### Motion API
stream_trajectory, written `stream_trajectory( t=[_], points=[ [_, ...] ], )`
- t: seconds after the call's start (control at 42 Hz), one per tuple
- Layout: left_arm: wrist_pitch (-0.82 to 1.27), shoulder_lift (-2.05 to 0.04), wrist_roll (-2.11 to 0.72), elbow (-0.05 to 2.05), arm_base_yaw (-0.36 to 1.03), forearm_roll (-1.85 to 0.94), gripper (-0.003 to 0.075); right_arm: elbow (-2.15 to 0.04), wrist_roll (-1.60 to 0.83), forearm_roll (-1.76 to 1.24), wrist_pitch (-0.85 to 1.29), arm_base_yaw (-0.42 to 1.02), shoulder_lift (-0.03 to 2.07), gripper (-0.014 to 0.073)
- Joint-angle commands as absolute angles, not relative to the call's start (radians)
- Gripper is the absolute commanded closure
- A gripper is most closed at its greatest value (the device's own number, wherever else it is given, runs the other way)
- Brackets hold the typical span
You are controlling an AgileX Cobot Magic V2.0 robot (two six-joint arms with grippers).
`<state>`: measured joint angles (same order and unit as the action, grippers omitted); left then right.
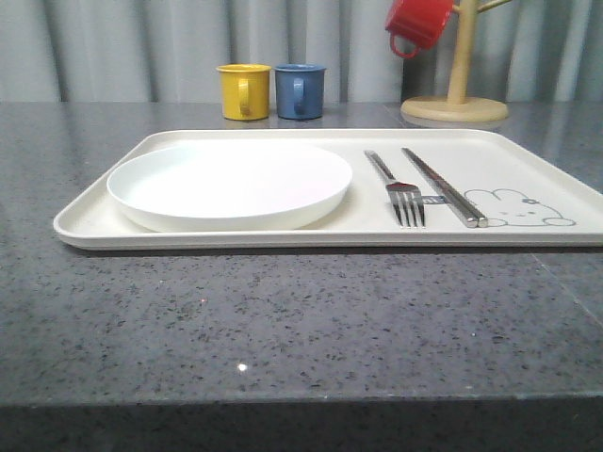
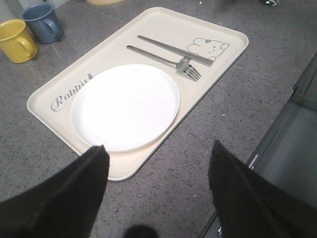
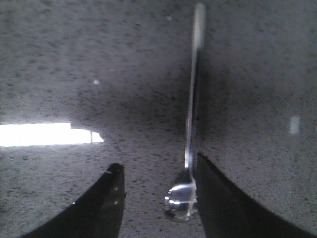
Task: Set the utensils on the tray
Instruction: 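Place the chopsticks on the tray next to the fork, then grasp the metal spoon with the right gripper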
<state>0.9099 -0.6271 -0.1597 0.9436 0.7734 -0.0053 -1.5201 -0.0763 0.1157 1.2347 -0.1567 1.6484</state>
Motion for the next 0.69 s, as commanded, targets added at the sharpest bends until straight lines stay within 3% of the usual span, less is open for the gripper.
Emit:
stream_trajectory(
  t=[0.0,0.666],
  points=[
    [0.834,-0.627,-0.149,0.969,0.781,-0.013,0.0294,-1.548,-0.100,0.128,1.270,-0.212,1.641,0.0225],
    [0.834,-0.627,-0.149,0.969,0.781,-0.013,0.0294,-1.548,-0.100,0.084,1.233,-0.251,1.811,0.0228]
  ],
)
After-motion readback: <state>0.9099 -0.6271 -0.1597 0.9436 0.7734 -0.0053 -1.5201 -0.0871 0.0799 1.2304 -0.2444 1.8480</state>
